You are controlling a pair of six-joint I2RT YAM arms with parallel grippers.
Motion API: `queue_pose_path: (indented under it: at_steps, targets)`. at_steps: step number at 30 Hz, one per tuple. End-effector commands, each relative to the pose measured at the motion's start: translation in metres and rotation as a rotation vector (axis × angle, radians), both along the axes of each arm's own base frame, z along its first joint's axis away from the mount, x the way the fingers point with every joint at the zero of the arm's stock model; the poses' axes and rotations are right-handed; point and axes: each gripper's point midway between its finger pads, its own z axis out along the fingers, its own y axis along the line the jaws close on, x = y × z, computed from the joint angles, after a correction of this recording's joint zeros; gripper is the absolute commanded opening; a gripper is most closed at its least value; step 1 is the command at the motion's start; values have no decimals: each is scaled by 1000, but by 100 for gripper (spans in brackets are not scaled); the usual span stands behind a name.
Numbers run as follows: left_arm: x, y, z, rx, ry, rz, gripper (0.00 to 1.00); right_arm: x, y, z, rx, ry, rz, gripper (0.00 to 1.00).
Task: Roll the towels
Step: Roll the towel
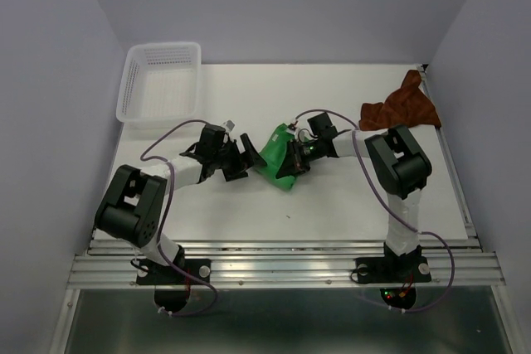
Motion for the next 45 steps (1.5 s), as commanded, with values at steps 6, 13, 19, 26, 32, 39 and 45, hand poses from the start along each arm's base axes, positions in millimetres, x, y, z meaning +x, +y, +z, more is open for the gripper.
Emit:
queue_pose_path:
  at_steps: [6,13,19,26,32,39,45]
  targets:
    - [35,-24,14,-59,-72,-39,88,12,-7,-12,-9,2,-24,1]
    - [36,-43,7,-82,-65,-95,60,12,-9,-20,-29,15,-33,1]
    - [36,-41,-2,-52,-28,-70,0,25,-12,-9,-74,-75,-66,5]
    - [23,-29,-15,39,87,-22,0,27,-23,47,-201,-429,-49,52]
    - [6,-18,-12,106,156,8,0,2,-7,64,-360,-774,72,71]
    - [-19,-12,-16,125,268,-1,0,-34,8,69,-391,-1062,207,74]
    - [-22,-7,-9,145,278,17,0,-52,20,55,-376,-1070,305,74]
